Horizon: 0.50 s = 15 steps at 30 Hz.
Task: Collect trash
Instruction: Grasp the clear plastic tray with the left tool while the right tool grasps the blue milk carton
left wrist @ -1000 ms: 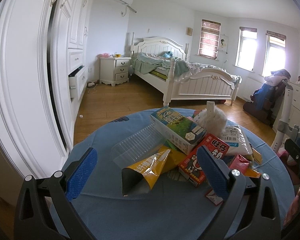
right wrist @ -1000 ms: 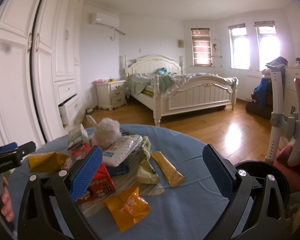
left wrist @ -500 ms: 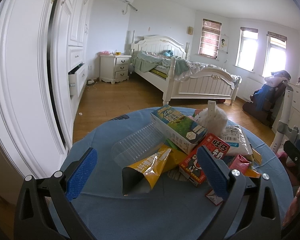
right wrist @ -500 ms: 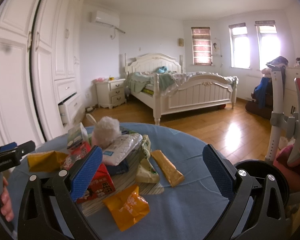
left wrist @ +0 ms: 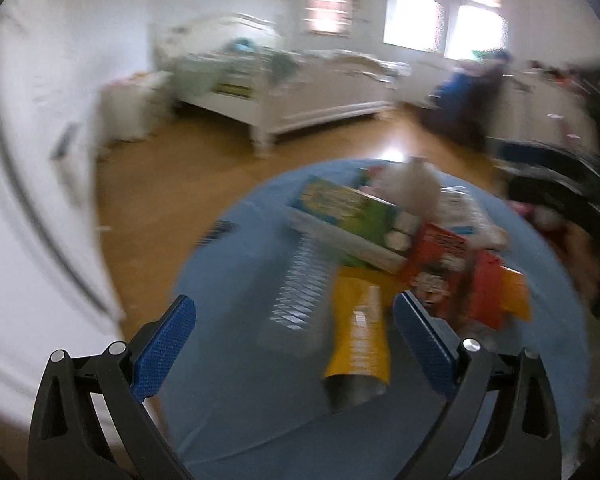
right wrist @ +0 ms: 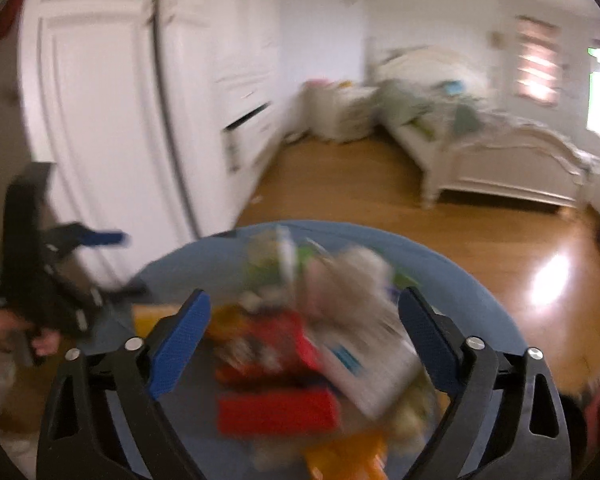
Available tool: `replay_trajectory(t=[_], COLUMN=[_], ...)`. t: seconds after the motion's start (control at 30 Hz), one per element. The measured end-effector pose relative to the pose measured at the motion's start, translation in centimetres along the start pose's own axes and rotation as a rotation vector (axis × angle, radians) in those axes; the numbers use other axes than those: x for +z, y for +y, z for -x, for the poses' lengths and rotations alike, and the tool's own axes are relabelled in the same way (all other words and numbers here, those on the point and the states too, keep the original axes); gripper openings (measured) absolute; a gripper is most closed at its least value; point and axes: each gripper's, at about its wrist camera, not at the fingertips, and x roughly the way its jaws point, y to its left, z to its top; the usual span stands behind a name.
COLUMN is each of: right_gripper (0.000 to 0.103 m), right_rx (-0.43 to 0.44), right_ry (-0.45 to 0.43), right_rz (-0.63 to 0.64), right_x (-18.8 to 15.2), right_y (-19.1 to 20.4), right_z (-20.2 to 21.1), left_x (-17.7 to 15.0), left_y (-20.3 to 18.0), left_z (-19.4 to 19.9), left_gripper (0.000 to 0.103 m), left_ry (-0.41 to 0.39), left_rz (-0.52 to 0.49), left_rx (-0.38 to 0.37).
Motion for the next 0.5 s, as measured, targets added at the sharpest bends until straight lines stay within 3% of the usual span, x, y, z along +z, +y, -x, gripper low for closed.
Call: replay_trajectory(t=[0.07, 0.13, 0.23, 0.3, 0.37, 0.4, 0.5], right_gripper=[0.069, 0.068, 0.068, 0.062, 0.052, 0.051, 0.049], right_rx=[0.001, -0.051, -0.061, -0.098, -0.071, -0.055, -0.039], right_ry=[0.071, 0.178, 0.314, 0.369, 0.403, 0.403, 0.373], right_rz=[0.023, 0.084, 0.087, 0.092, 0.065, 0.061, 0.065], right_x=[1.9, 3.1, 3.1, 2.7, 2.3, 1.9, 1.7], right_y=[0.9, 2.1, 2.4, 2.1, 1.9, 1.8, 2.5], right_z=[-2.7, -6.6, -11.0, -13.0, -14.2, -14.5, -14.6], left_x=[0.4, 0.8, 0.8, 0.5, 0.6, 0.6, 0.4], left_y=[0.3, 1.0, 0.9, 0.8, 0.8, 1.0, 1.9], left_z=[-1.3, -3.1, -5.1, -5.5, -6.3, -6.6, -7.0], left_gripper=[0.096, 0.082, 0.074, 0.069, 0.05, 0.035, 0.019], left_ry=[0.018, 0.061, 0.119, 0.142, 0.163, 0.173, 0.18], left_rz=[-0.011, -0.005, -0.004, -0.048, -0.061, -0.049, 0.01], left_rx=[-0.002, 0.011, -0.055, -0.058, -0.084, -0.094, -0.124])
